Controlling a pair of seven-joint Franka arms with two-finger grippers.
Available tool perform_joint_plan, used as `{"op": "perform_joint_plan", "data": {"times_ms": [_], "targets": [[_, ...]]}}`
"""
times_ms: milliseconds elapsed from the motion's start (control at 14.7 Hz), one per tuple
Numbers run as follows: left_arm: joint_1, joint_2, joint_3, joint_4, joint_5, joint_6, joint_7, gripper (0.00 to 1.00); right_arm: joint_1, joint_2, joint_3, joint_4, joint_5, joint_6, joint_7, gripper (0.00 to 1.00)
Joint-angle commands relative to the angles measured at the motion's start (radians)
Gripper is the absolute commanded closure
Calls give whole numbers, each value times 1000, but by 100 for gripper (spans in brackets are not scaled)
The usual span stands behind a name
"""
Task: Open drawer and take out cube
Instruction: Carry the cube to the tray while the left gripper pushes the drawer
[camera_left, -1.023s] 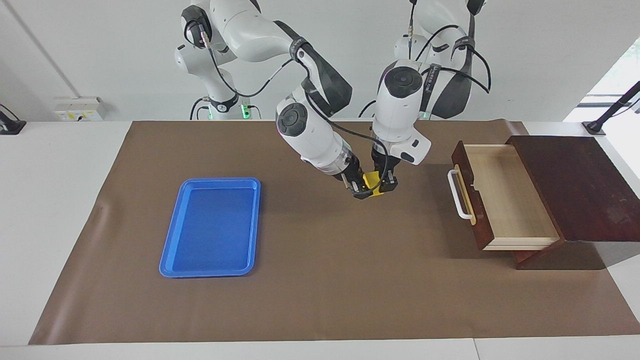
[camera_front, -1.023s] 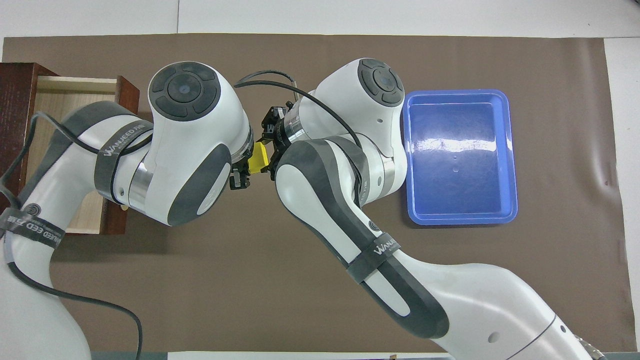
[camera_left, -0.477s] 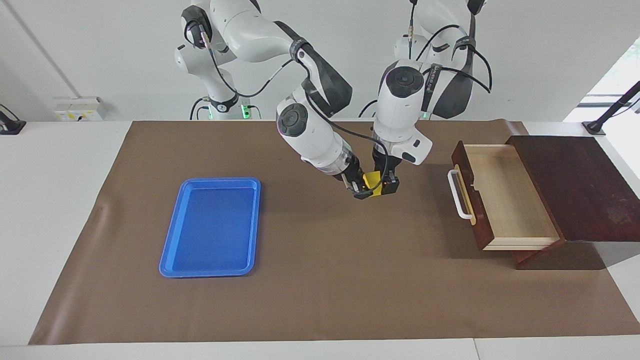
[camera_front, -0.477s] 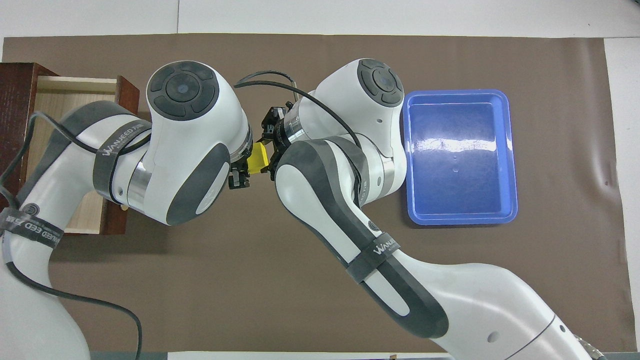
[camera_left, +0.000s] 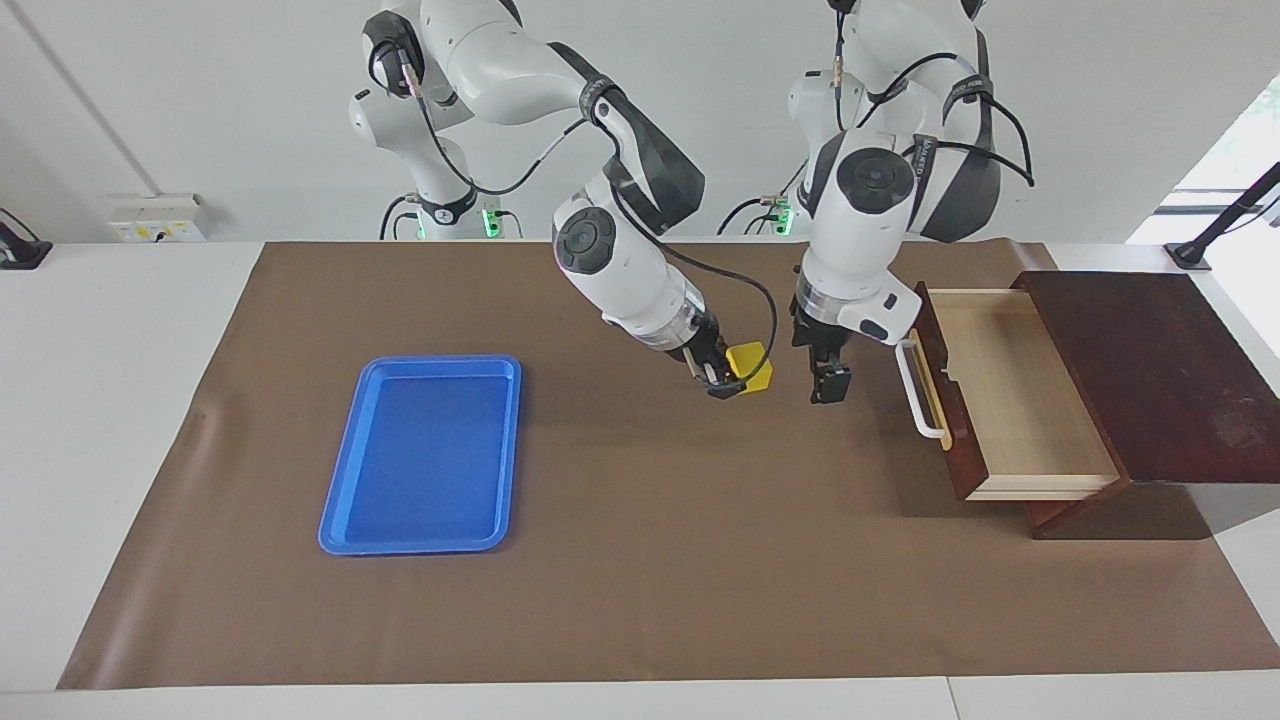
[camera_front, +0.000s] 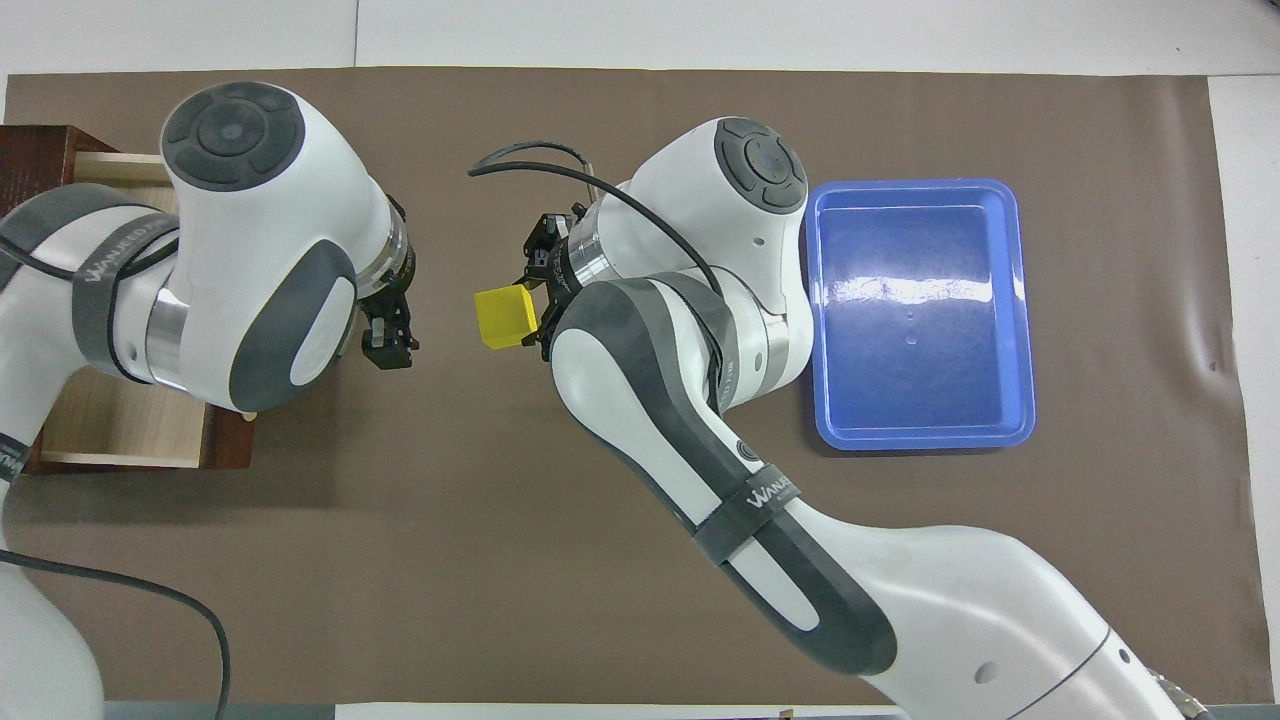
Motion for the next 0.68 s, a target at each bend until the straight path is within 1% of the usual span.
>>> {"op": "perform_joint_plan", "data": {"times_ms": [0, 136, 341, 409, 614], "targets": [[87, -72, -7, -142, 10, 70, 120, 0, -31, 1, 0, 1, -21, -10, -18, 100], [150, -94, -6, -204, 10, 138, 225, 0, -87, -46, 0, -70, -21, -2, -52, 100], [263, -91, -7, -207, 10, 164, 393, 0, -204, -97, 0, -108, -19, -42, -73, 100], [285, -91, -6, -205, 10, 166, 445, 0, -244, -118, 0, -142, -19, -51, -116, 100], [363, -88, -6, -202, 10, 182, 561, 0, -421, -184, 2, -287, -10, -94, -303, 100]]}}
